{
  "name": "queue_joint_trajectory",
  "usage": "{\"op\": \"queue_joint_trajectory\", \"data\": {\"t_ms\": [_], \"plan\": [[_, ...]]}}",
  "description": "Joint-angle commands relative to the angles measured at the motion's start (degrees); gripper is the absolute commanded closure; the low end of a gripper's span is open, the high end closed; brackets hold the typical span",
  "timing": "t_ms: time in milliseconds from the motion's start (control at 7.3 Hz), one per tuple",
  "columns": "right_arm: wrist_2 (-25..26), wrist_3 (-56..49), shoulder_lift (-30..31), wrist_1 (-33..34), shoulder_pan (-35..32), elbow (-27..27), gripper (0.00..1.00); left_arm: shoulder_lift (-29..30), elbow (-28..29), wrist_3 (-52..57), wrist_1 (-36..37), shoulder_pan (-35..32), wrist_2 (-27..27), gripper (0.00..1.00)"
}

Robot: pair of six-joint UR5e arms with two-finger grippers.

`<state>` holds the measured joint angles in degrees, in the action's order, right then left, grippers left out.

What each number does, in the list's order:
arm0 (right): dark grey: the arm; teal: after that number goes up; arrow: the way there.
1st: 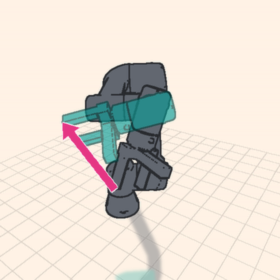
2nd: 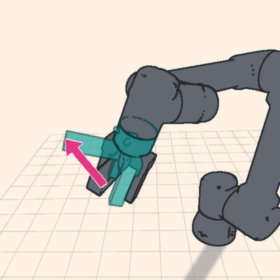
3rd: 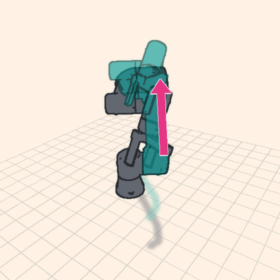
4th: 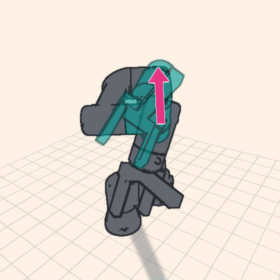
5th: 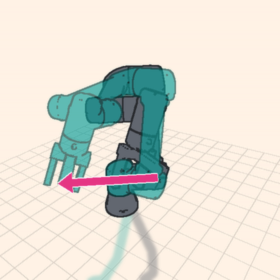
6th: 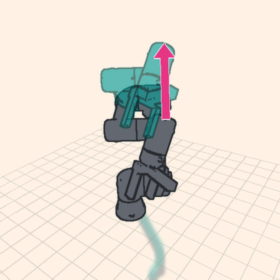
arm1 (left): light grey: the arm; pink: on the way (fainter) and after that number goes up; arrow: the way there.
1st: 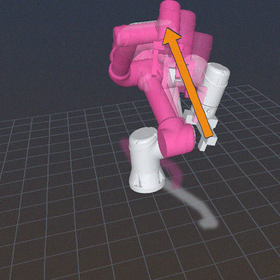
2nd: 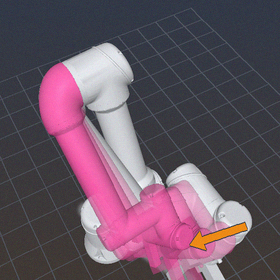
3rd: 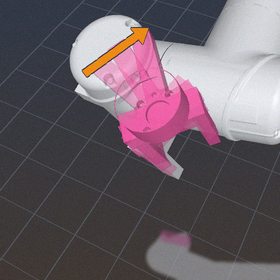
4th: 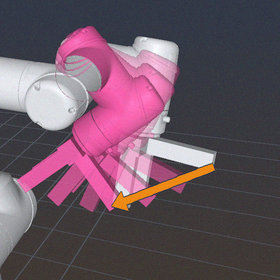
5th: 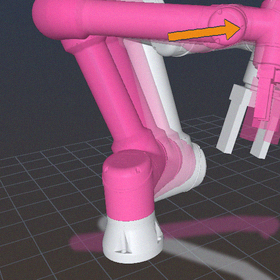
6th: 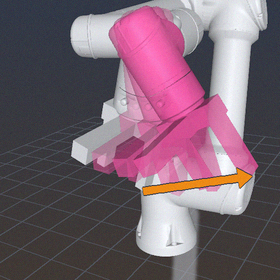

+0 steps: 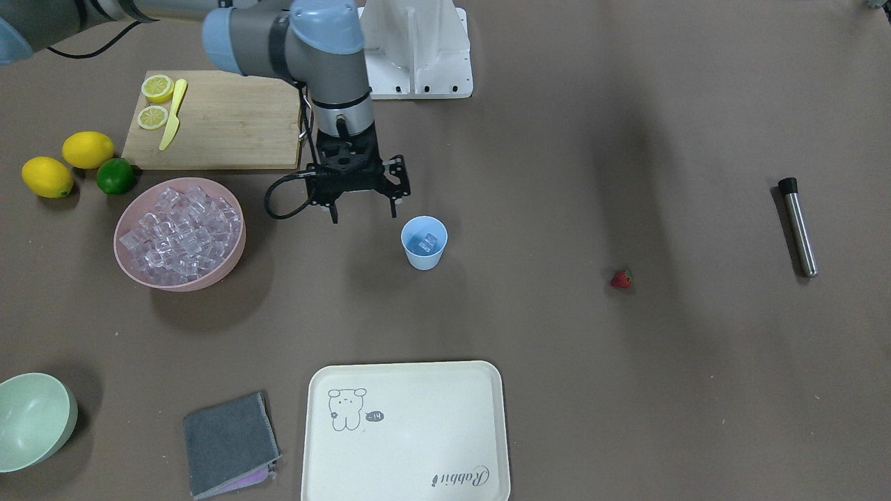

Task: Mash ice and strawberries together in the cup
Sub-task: 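Withdraw the right arm to the far corner while the left arm reaches toward the strawberry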

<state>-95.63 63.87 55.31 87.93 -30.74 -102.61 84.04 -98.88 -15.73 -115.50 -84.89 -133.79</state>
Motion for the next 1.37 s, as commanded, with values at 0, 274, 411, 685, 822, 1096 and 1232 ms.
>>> {"op": "queue_joint_trajectory", "data": {"t_ms": [0,274,411,685,822,1096,1232], "plan": [[-10.83,-10.98,8.81,-0.48,-9.37,-3.73,0.01,4.53,-0.08,-10.05,0.1,9.08,0.28,0.02],[-19.2,-25.22,17.17,-0.48,-19.74,-5.67,0.01,8.93,-1.83,-28.31,-0.08,22.43,10.86,0.02],[-22.46,-30.16,19.11,-0.39,-23.88,-5.49,0.01,12.0,-1.06,-33.09,0.01,27.28,12.66,0.02],[-27.21,-39.48,22.9,-0.39,-31.79,-5.4,0.01,19.01,2.62,-39.18,0.45,34.32,15.57,0.03],[-30.2,-42.66,23.87,-0.39,-34.79,-5.32,0.01,22.8,5.95,-39.64,0.45,37.4,17.14,0.03],[-30.49,-43.92,24.58,-0.39,-35.96,-5.4,0.01,24.95,10.1,-38.86,-0.07,39.63,19.0,0.09],[-30.41,-43.92,24.93,-0.48,-36.05,-5.4,0.01,25.29,10.55,-38.77,0.18,39.72,19.09,0.14]]}}
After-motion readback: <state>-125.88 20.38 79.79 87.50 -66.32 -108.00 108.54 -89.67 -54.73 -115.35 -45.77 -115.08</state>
